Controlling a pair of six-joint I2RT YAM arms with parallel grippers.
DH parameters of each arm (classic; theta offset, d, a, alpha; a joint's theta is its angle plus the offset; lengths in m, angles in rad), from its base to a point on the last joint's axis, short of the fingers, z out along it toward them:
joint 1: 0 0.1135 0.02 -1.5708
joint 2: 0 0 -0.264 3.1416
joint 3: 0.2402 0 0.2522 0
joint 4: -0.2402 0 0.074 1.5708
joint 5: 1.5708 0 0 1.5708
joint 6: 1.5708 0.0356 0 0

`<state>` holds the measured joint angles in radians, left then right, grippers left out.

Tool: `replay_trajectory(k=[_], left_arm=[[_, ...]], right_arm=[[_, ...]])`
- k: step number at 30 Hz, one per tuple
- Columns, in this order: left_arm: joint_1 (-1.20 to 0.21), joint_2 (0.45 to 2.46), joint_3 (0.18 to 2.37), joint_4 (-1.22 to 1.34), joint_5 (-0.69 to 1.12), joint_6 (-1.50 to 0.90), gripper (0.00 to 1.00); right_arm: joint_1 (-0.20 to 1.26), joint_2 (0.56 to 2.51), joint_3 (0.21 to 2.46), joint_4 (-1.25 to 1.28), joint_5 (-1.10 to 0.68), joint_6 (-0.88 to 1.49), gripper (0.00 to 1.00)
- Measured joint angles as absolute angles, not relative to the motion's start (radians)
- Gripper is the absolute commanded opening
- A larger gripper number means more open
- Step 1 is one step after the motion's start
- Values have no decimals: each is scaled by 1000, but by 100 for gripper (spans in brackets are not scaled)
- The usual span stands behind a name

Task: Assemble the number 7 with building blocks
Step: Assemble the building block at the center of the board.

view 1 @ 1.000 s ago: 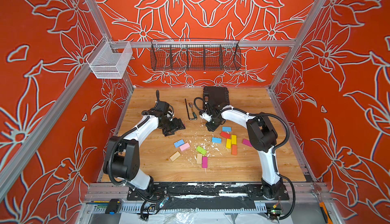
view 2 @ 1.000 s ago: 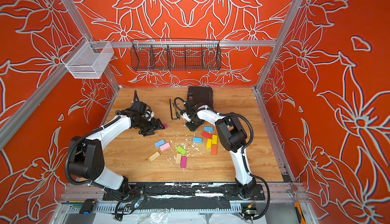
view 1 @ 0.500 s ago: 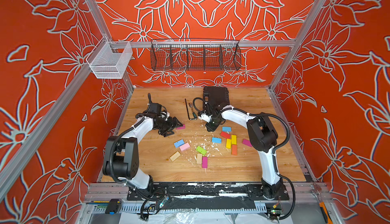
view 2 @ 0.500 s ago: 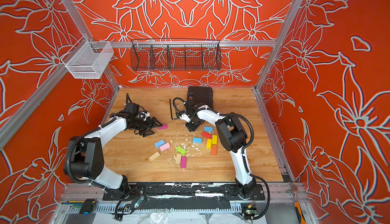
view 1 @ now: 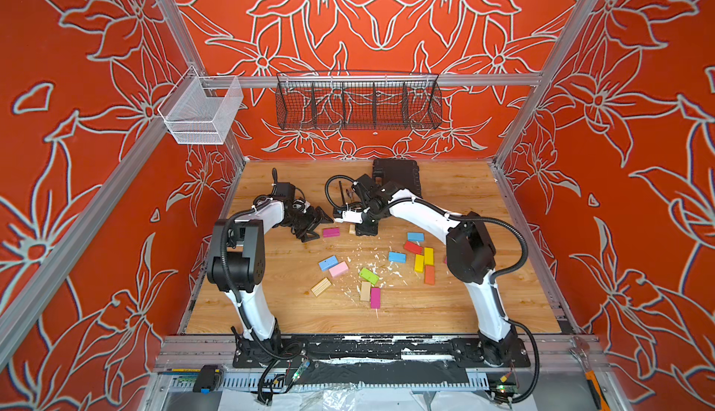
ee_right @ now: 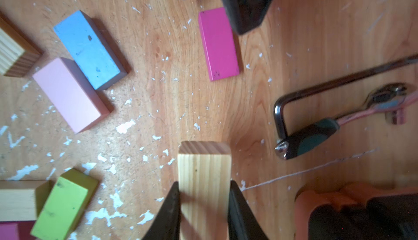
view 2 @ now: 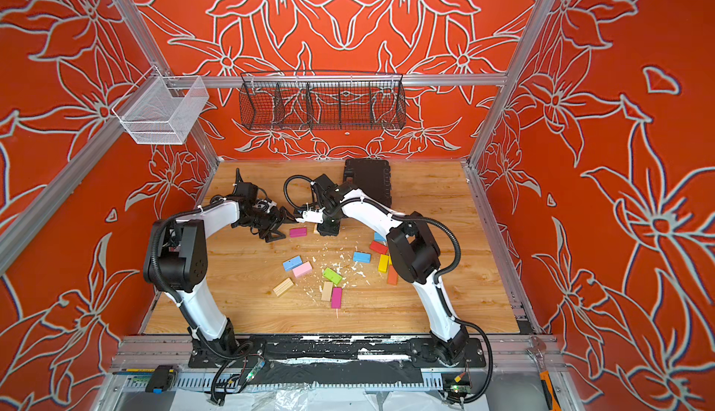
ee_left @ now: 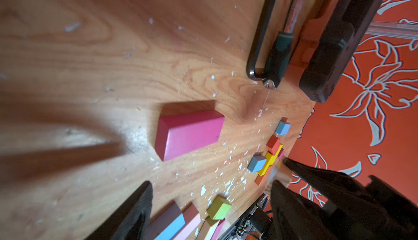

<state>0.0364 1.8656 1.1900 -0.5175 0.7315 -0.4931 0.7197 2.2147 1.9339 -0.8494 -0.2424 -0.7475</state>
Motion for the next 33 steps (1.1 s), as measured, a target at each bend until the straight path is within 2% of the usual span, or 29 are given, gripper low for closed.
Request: replay_trajectory(k=[6, 14, 26, 33], left_arm=[[36, 1948, 1257, -514, 731, -493, 78], [35, 2010, 1322, -510, 738, -495, 78], [36, 2008, 1325, -514, 729, -495, 78], [83, 1972, 1292, -517, 716, -496, 78]], right_arm=[[720, 2328, 2039, -916, -221, -825, 21], [727, 2384, 2118, -963, -187, -839, 21], [756, 2485, 2254, -994, -119, -799, 23], [772, 2529, 2329, -1009, -75, -773, 25]])
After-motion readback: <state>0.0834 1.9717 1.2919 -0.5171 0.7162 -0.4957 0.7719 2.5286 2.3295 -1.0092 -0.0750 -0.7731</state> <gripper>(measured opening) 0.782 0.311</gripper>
